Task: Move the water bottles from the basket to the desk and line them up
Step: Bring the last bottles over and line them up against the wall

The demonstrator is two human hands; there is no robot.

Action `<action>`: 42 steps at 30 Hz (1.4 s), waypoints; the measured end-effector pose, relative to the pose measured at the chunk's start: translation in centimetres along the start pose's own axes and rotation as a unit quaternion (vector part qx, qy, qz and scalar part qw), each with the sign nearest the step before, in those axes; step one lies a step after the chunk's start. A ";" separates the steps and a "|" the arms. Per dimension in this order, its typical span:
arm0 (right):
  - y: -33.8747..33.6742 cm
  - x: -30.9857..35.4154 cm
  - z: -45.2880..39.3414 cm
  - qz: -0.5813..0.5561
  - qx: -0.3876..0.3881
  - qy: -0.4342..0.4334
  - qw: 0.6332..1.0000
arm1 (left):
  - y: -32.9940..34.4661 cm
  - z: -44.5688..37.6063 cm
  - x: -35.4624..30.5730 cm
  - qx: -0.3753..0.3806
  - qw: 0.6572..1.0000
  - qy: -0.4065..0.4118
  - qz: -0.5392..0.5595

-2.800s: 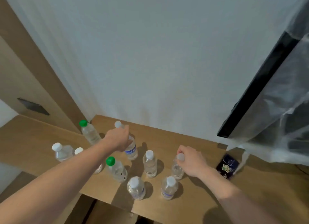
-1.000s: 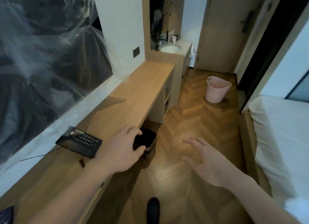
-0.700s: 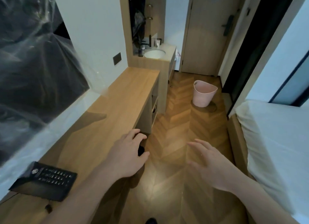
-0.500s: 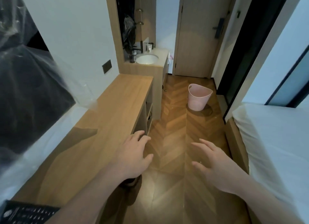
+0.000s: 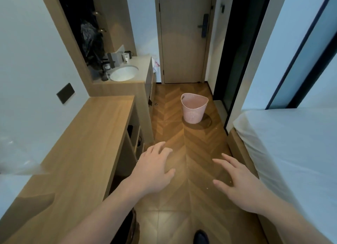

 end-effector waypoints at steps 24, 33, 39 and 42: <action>-15.2 -2.5 -42.0 0.023 0.076 -0.055 0.995 | -4.2 -38.6 7.3 -0.039 0.995 -0.078 0.049; -18.7 -7.7 -56.8 -0.027 0.060 0.056 0.996 | -6.3 -60.5 8.6 0.004 1.000 0.027 0.008; -22.2 -11.4 -65.6 -0.039 0.071 0.094 0.992 | -6.1 -71.9 7.7 0.044 0.997 0.064 -0.002; -23.2 -13.3 -71.4 -0.046 0.082 0.092 0.991 | -5.5 -77.7 7.5 0.050 0.997 0.060 -0.001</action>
Point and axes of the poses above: each hand's wrist, its own z-axis away from the middle knuckle, its own y-axis out of the palm, x = y × z, the point moved 4 cm from there along -z, towards the middle knuckle, and after that the axes turned 8 degrees about y, right-handed, at the moved point
